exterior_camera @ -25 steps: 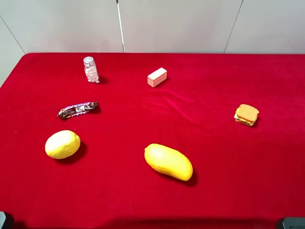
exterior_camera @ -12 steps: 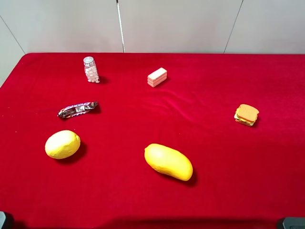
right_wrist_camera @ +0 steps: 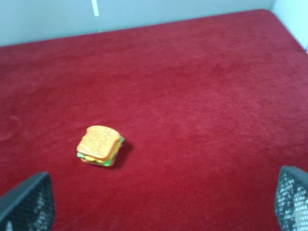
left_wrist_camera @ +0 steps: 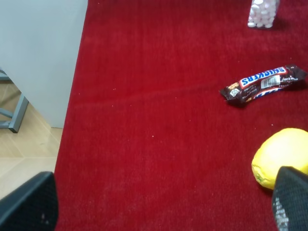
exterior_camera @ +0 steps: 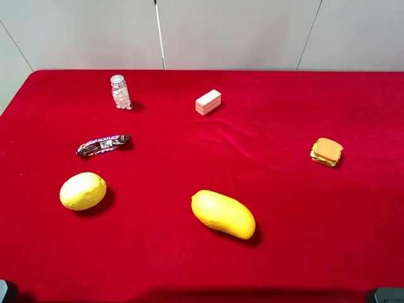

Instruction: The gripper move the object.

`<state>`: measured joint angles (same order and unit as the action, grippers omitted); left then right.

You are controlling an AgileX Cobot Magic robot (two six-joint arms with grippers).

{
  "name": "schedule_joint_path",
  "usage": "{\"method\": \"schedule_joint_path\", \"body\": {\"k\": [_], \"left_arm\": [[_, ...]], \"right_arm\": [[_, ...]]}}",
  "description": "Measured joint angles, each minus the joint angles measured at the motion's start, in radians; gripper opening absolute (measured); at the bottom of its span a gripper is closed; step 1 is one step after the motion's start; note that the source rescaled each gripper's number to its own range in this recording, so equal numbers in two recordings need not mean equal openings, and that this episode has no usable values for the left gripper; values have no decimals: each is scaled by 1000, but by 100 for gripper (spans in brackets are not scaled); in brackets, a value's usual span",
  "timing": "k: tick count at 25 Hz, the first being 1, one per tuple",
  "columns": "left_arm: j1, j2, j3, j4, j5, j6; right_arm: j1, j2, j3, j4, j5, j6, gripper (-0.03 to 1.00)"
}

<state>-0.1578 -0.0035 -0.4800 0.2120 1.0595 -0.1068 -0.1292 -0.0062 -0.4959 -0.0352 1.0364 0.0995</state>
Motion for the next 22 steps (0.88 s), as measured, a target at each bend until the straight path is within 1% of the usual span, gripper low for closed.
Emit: {"method": "schedule_joint_path", "body": {"k": [4, 22], "left_arm": [[0, 0, 0, 0, 0, 0], [0, 0, 0, 0, 0, 0]], "right_arm": [[-18, 0, 0, 35, -1, -36, 100], [-18, 0, 0, 35, -1, -46, 100]]}}
